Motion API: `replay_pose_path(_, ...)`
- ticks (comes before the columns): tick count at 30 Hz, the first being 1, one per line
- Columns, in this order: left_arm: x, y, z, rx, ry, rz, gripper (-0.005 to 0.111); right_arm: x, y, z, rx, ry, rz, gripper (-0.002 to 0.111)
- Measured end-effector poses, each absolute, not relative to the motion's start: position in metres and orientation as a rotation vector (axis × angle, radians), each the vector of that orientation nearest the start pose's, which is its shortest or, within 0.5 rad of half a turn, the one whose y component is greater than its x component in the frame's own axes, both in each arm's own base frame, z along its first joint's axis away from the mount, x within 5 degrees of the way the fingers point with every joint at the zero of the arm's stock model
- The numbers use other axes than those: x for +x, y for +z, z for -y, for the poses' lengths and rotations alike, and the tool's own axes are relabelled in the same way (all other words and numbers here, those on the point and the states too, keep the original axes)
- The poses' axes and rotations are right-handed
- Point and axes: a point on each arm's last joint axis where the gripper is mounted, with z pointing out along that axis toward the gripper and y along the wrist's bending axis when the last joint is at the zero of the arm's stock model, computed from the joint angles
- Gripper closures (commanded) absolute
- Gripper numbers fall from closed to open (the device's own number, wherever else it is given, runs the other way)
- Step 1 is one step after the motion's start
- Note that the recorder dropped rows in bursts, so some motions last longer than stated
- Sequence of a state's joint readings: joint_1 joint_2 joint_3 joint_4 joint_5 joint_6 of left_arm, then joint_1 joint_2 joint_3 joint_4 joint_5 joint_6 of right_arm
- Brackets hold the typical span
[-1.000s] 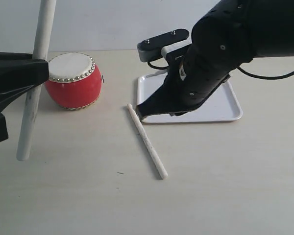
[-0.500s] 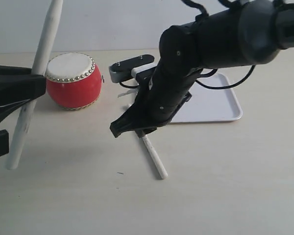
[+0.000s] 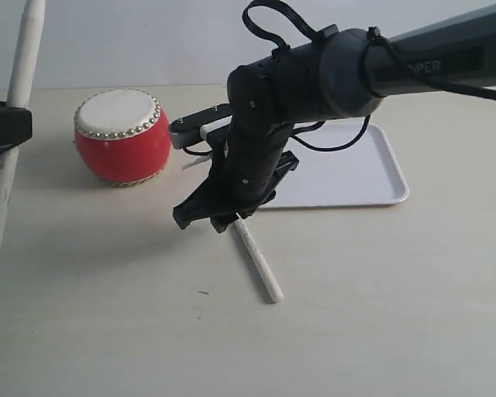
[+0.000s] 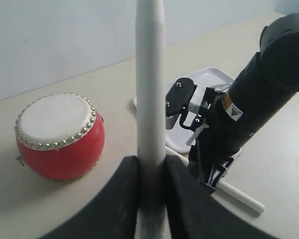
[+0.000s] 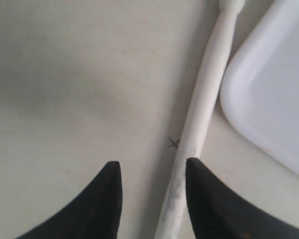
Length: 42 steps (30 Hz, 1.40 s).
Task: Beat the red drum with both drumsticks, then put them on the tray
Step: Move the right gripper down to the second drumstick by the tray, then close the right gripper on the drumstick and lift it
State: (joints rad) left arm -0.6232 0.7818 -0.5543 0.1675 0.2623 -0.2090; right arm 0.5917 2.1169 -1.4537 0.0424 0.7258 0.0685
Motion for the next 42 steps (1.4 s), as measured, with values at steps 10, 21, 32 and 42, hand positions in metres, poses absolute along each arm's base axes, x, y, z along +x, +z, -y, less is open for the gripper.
replay_pose_path(10,0.134,0.3,0.091,0.529,-0.396,-1.921,0.107,0.359,0.126,-0.239,-0.759,0.037,-2.916,0.069)
replay_pose_path(21,0.133,0.299,0.09,0.524,-0.392,-1.947,0.107,0.361,0.115,-0.237,-0.788,-0.014,-2.925,0.079)
replay_pose_path(32,0.133,0.297,0.089,0.518,-0.388,-1.974,0.107,0.363,0.105,-0.239,-0.789,-0.019,-2.941,0.082)
replay_pose_path(42,0.133,0.296,0.089,0.511,-0.392,-1.978,0.107,0.363,0.102,-0.241,-0.81,-0.003,-2.954,0.108)
